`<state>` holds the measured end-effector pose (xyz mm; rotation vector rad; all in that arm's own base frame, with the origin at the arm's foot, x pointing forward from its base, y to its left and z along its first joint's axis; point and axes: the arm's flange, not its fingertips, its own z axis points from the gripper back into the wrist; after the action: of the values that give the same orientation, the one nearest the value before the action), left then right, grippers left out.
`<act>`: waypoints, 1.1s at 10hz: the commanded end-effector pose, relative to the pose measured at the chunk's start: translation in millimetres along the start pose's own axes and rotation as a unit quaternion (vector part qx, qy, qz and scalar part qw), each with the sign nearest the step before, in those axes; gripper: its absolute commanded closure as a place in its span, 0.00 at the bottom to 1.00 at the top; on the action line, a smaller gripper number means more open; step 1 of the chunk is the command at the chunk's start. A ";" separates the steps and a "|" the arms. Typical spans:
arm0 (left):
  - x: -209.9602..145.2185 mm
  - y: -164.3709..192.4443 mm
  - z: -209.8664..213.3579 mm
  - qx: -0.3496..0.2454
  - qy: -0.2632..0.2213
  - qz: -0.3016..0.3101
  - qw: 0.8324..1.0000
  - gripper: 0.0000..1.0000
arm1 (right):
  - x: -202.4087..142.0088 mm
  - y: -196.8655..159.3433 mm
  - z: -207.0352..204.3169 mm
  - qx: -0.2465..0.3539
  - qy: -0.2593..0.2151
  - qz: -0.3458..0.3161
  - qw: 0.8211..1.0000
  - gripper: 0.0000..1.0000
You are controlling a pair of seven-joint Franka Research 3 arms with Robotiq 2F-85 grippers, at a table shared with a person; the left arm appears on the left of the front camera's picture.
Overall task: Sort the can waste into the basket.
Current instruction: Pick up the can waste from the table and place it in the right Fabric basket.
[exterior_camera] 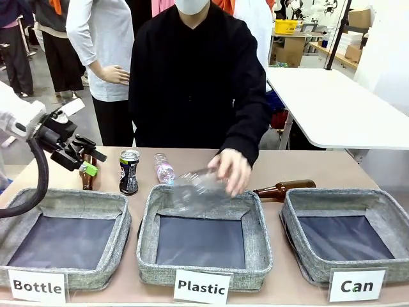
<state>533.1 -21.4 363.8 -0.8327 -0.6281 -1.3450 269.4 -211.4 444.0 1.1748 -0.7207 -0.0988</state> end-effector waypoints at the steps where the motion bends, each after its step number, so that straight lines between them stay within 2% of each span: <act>1: -8.2 26.8 -5.7 0.013 -0.012 -0.030 0.999 0.00 | 1.8 -0.9 -1.2 0.009 -0.010 0.014 1.000 0.00; 5: -29.7 60.9 -20.8 0.053 -0.067 0.005 0.996 0.00 | 1.8 -0.9 -1.2 0.009 -0.010 0.014 1.000 0.00; 7: -31.6 71.6 -39.0 0.047 -0.064 0.033 0.996 0.00 | 1.8 -0.9 -1.2 0.009 -0.010 0.014 1.000 0.00; 11: -32.0 71.3 -71.2 0.032 -0.051 0.043 0.997 0.00 | 1.8 -0.9 -1.2 0.009 -0.010 0.014 1.000 0.00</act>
<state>591.5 -53.6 285.1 -0.8782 -0.7099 -1.2174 269.1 -211.6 443.9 1.1749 -0.7216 -0.0990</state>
